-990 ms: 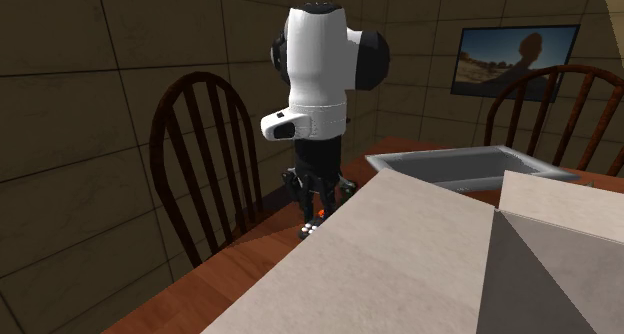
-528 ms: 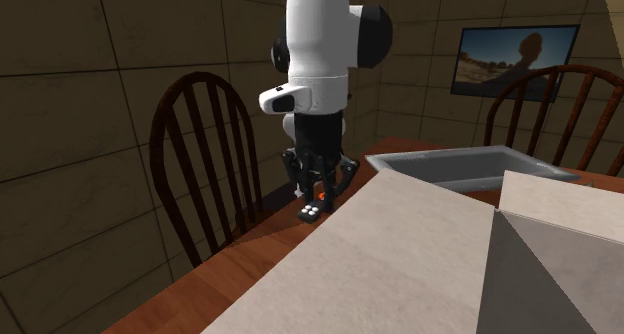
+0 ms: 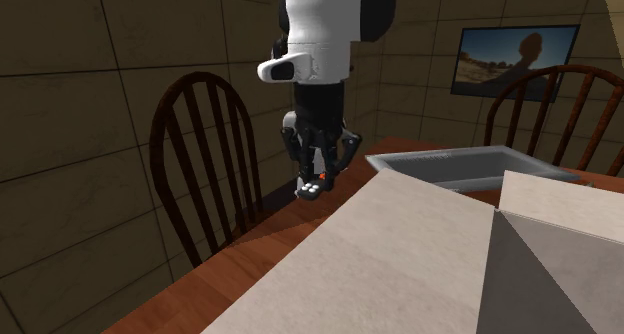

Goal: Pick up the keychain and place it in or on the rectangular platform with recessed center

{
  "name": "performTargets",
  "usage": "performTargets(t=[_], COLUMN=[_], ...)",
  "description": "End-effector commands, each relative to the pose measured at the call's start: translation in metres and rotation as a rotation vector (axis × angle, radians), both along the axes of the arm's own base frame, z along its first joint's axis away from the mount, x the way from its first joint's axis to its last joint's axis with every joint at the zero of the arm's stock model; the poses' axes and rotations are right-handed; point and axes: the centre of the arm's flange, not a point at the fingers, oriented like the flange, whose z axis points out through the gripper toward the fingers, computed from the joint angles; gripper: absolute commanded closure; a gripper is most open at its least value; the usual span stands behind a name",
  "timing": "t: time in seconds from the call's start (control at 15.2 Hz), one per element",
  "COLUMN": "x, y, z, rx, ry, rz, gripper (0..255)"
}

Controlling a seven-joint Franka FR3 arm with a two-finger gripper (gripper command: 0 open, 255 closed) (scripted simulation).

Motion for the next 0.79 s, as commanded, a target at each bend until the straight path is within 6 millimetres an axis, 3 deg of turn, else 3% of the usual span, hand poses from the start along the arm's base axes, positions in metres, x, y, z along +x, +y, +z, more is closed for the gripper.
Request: performTargets(t=[0.0,0.73], x=[0.0,0.0], y=[0.0,0.0], z=[0.01,0.068], rx=[0.0,0.0], ry=[0.001,0.001], rz=[0.0,0.0], gripper=[255,255])
